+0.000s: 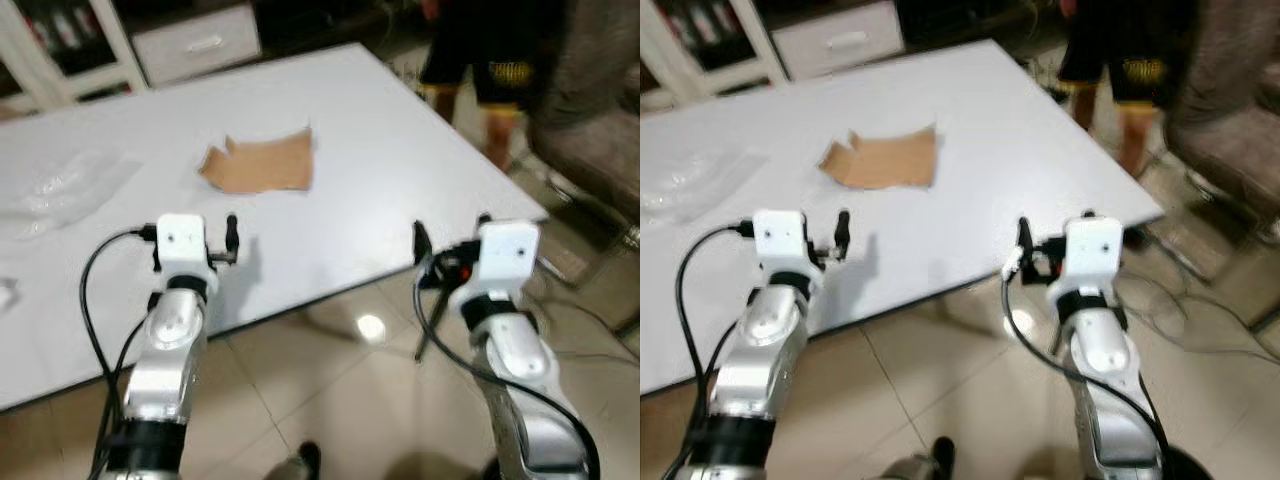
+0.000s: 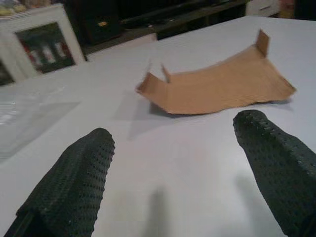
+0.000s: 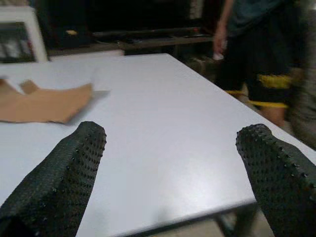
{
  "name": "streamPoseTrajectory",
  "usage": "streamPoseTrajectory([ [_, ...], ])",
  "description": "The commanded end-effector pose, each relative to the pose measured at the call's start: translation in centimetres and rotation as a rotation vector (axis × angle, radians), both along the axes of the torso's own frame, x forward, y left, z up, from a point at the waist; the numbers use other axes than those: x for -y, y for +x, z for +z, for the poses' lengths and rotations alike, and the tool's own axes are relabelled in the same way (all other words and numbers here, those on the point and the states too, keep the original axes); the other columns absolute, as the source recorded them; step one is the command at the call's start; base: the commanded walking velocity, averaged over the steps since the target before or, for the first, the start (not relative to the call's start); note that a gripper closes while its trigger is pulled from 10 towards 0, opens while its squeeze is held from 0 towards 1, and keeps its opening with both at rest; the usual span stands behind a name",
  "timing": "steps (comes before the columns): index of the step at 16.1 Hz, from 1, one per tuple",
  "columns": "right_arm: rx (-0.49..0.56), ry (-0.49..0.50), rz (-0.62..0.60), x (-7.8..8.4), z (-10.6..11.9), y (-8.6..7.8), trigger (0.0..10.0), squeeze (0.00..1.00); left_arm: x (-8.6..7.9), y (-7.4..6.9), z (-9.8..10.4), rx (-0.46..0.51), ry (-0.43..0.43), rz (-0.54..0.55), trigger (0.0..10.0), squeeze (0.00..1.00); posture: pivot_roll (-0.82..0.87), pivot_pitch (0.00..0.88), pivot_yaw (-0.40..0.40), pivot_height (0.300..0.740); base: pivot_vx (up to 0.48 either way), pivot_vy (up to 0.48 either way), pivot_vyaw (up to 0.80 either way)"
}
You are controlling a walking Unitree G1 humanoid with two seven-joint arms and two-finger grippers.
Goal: Picking trash to rubbish bin
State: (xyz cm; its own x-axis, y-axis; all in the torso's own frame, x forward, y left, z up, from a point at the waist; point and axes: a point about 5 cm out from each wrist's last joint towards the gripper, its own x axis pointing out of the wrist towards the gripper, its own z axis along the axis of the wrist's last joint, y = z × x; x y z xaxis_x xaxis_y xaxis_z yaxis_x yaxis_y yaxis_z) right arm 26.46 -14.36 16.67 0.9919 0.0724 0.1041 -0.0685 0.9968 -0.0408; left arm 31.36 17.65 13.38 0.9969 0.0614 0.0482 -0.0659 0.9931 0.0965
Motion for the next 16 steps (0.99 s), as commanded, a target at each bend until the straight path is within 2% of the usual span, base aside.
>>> streamPoseTrajectory([
  [1,-0.022,0.0,-0.015,0.3,-0.3,0.0,10.0,0.0,0.1,0.1,-0.1,-0.011,0.012,0.001,10.0,0.0,-0.09,0.124,0.08,0.74,0.0,0.0,0.68],
  [2,-0.022,0.001,-0.014,0.3,-0.3,0.1,10.0,0.0,0.1,0.1,-0.1,-0.011,0.01,0.001,10.0,0.0,-0.09,0.124,0.079,0.74,0.0,0.0,0.76],
  [9,-0.023,0.028,-0.015,0.3,-0.3,0.2,10.0,0.0,0.5,0.1,0.0,-0.017,-0.009,-0.017,10.0,0.0,-0.09,0.122,0.082,0.74,0.0,0.0,0.0],
  [12,-0.012,0.07,0.013,-0.1,0.1,0.1,10.0,0.0,0.9,0.4,0.9,0.005,-0.03,-0.035,10.0,0.0,-0.09,0.122,0.083,0.74,0.0,0.0,0.0],
  [16,-0.018,0.065,0.01,0.0,-0.1,0.0,10.0,0.0,1.2,0.5,1.3,0.015,-0.05,-0.054,10.0,0.0,-0.09,0.119,0.083,0.74,0.0,0.0,0.0],
])
